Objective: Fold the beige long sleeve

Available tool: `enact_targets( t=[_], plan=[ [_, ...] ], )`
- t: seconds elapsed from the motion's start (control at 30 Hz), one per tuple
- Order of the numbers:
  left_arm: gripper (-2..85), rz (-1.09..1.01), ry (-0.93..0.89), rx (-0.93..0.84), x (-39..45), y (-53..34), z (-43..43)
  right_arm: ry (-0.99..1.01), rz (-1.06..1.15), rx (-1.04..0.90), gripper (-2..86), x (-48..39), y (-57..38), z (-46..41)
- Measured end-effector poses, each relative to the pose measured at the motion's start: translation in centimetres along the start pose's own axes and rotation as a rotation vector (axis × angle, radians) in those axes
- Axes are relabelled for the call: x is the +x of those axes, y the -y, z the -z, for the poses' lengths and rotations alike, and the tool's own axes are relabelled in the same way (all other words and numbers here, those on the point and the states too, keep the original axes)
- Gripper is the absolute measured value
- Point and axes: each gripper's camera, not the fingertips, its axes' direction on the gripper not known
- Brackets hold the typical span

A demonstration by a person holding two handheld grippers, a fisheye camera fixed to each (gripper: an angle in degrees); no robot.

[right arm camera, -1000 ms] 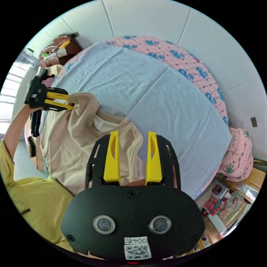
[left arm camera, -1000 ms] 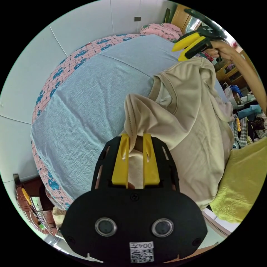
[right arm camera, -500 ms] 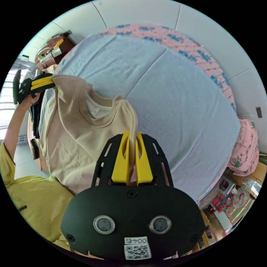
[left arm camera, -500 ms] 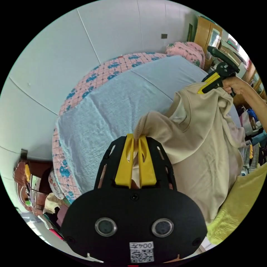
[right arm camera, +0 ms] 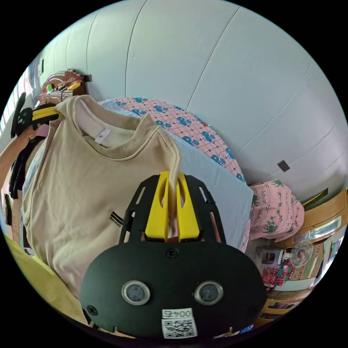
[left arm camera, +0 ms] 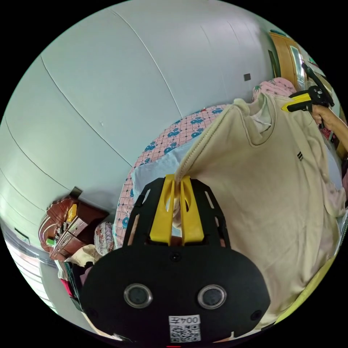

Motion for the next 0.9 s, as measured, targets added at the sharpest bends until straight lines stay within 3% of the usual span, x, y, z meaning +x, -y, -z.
enact_targets(
  t=[0.3,0.47,0.6,0.7,0.8,0.9],
  plan=[
    [3.2,-0.012,0.044,-0.264,1.7,1.0,-9.5,-0.025,0.067,-0.14,3.6,-1.9,0.5,-11.5],
    [7.5,-0.046,0.082,-0.381,2.1,1.2,-11.5,0.045,0.04,-0.327,5.5,-1.6,0.0,-16.6],
    [13.2,-0.008,0.069,-0.463,0.0,1.7,-11.7,0.116,-0.101,-0.331,10.2,1.4,0.2,-15.7],
    [15.2,0.085,-0.025,-0.49,-4.1,2.2,-9.7,0.163,-0.236,-0.221,11.2,4.4,-0.5,-11.9],
    [14.7,0.164,-0.154,-0.385,-9.0,2.0,-4.1,0.241,-0.286,-0.095,9.7,5.5,-2.7,-5.7],
    [14.0,0.136,-0.248,-0.266,-12.1,-0.9,3.6,0.338,-0.198,-0.091,9.0,3.4,-6.8,0.4]
  ],
)
